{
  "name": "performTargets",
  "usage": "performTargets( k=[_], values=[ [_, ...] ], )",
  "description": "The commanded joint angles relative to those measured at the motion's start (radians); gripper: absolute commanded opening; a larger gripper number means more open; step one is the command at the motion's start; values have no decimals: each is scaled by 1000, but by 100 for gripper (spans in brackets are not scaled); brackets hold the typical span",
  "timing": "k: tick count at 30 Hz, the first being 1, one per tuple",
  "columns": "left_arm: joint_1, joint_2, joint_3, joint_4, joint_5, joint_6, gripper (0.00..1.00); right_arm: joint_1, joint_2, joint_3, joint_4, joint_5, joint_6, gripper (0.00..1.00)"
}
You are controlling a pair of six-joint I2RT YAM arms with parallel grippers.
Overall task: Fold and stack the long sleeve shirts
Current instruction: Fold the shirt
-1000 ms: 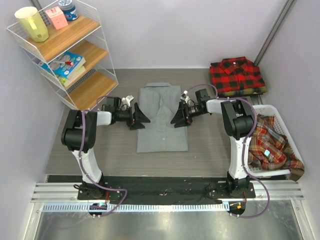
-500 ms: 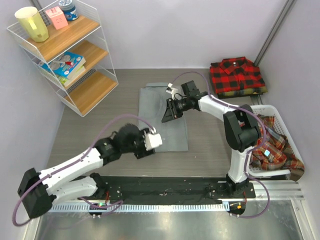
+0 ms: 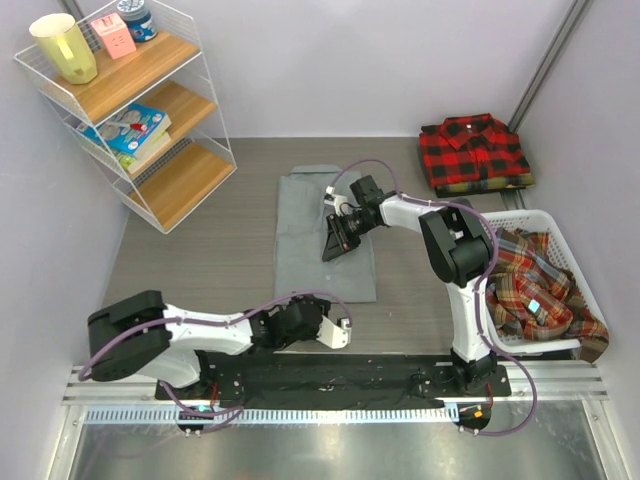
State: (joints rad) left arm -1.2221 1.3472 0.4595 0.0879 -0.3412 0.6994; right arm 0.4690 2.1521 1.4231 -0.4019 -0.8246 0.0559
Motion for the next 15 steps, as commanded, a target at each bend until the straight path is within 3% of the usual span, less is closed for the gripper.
performTargets(
  k=[1,5,8,9,11,15],
  values=[
    [-8,104,-4,236,-67,52,56,-1,49,5,-8,30,-36,24],
    [-8,190,-1,311,-96,77,50,-3,69,-1,-2,7,-5,23],
    [-8,198,4,296,-99,68,30,-1,51,-19,5,-8,4,23],
    [-8,187,2,276,-87,58,15,-1,40,-23,5,-11,7,23],
    [-8,142,-1,213,-75,32,2,-1,-1,-15,-9,-18,15,25],
    [-27,23,-7,66,-19,-11,0,-1,-66,37,-113,-37,-11,36]
  ],
)
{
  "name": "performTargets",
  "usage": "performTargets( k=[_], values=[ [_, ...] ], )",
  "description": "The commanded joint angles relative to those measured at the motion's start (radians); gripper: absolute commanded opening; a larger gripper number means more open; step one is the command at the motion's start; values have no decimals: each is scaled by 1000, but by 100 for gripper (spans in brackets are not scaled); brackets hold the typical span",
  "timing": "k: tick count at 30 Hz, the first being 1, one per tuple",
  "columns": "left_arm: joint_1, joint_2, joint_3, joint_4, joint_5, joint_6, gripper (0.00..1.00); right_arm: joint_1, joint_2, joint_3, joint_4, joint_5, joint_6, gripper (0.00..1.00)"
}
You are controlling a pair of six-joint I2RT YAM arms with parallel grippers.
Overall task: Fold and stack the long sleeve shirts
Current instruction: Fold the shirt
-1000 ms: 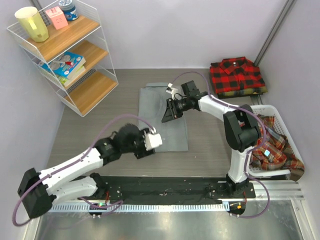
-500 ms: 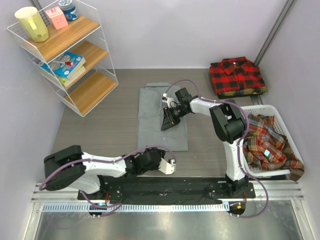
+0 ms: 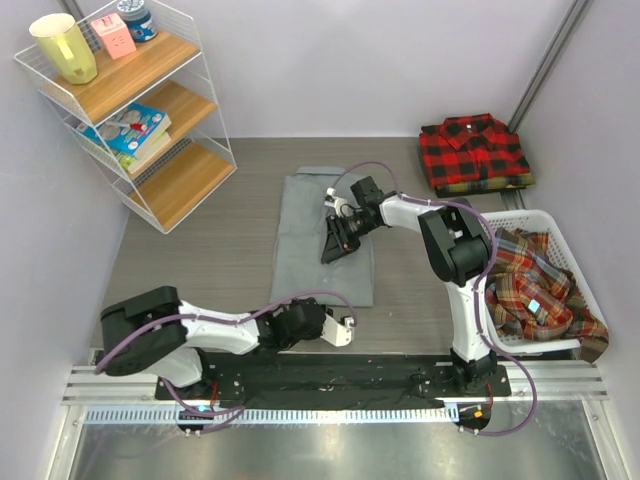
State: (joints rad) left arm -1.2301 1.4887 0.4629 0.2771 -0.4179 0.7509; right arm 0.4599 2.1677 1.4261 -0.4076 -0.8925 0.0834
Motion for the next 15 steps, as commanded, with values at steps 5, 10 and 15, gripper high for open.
performTargets(
  k=[5,10,15],
  values=[
    [-66,-306,-27,-303,133,-107,0,8,-94,118,-241,75,-126,39],
    [-81,-323,2,-375,137,-145,0,11,-16,186,-339,84,-232,33],
    [-81,-320,10,-389,140,-154,0,25,1,232,-410,56,-301,29]
  ],
)
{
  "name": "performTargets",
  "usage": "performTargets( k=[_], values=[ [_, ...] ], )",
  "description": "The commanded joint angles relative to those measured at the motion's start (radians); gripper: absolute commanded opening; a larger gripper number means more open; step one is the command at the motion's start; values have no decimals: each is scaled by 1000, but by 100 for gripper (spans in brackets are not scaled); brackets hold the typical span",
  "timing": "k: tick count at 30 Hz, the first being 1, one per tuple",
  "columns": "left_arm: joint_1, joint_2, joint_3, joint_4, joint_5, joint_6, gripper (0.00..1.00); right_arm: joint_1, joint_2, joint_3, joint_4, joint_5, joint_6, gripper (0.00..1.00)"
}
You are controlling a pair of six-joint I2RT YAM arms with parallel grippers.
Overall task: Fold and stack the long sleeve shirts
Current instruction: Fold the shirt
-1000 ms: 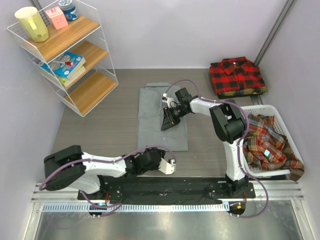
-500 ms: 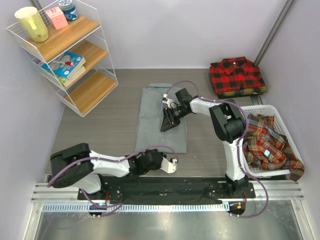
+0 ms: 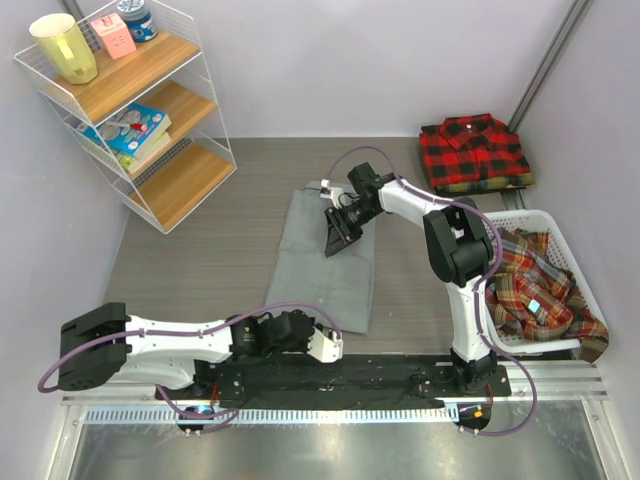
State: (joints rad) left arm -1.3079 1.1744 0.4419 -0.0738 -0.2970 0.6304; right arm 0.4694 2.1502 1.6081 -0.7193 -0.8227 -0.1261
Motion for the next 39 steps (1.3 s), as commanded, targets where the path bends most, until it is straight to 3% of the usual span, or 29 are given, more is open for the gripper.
performTargets(
  k=[1,20,23,24,26,39],
  values=[
    [-5,-9,29,-40,21,-37,0,18,17,55,-112,-13,-107,29],
    [-7,-16,52,-78,33,-47,0,38,118,167,-158,-33,-149,27],
    [-10,-28,57,-90,35,-49,0,43,164,177,-157,-29,-153,19],
    [-8,-35,58,-96,38,-49,0,44,186,184,-154,-23,-155,8],
    [-11,-45,64,-104,44,-48,0,46,204,185,-149,-12,-158,2],
    [-54,-222,239,-375,107,-77,0,81,108,-48,-112,-44,-170,1]
  ],
)
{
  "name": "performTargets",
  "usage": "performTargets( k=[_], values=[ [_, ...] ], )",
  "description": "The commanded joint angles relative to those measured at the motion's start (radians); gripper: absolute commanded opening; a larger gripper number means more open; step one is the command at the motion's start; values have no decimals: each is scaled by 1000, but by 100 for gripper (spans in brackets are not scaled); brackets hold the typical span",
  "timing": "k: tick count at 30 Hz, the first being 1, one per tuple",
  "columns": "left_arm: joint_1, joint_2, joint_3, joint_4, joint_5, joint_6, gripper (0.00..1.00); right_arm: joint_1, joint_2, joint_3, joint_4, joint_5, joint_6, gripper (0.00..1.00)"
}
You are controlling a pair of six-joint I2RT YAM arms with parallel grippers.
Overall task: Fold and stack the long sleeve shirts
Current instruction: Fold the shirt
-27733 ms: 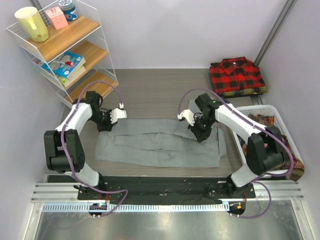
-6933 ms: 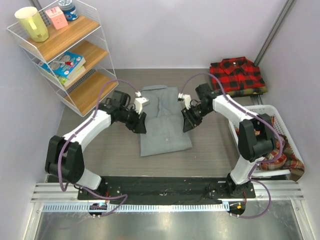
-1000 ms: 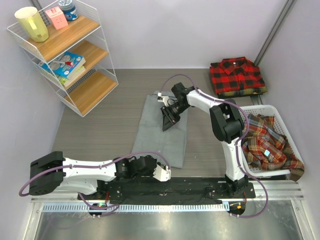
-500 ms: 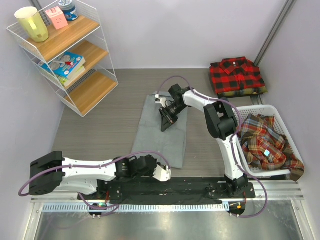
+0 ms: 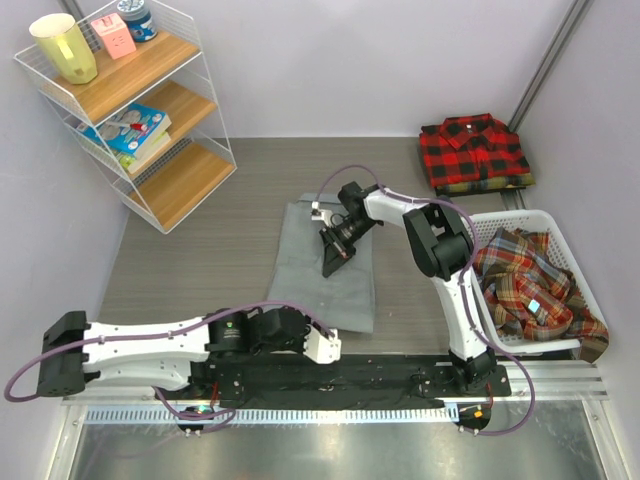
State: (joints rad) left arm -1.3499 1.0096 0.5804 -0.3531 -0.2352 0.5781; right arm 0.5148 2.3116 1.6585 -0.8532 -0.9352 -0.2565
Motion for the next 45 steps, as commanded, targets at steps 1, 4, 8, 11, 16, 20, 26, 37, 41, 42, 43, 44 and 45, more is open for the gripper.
performTargets(
  k=[1,4,8,11,16,20,26,37,41,42,43,44,45],
  values=[
    [-12,-60,140,-133,46,-27,0,43,-64,-114,22,62,-43,1],
    [-14,-62,218,-184,33,-20,0,68,-103,-180,32,38,-50,1],
    [-11,-48,272,-184,1,37,0,108,-133,-244,31,7,-72,1],
    [15,-19,294,-150,-7,78,0,131,-153,-295,32,-13,-79,1],
    [153,37,318,-100,60,152,0,160,-201,-348,34,-36,-86,1],
    [235,73,318,-37,115,206,0,182,-222,-370,29,-57,-87,1],
    [316,152,316,55,180,236,0,192,-225,-356,5,-82,-90,1],
    [334,158,277,95,286,273,0,143,-254,-142,-171,42,-144,13],
    [334,146,272,65,323,276,0,110,-268,-36,-214,119,-164,22],
    [334,146,271,59,326,270,0,105,-265,-13,-227,140,-171,23],
    [334,146,269,55,327,272,0,84,-256,32,-250,163,-187,24],
    [334,147,269,57,326,272,0,65,-248,55,-260,168,-191,24],
    [334,147,265,59,329,275,0,47,-239,75,-270,173,-194,24]
  ],
)
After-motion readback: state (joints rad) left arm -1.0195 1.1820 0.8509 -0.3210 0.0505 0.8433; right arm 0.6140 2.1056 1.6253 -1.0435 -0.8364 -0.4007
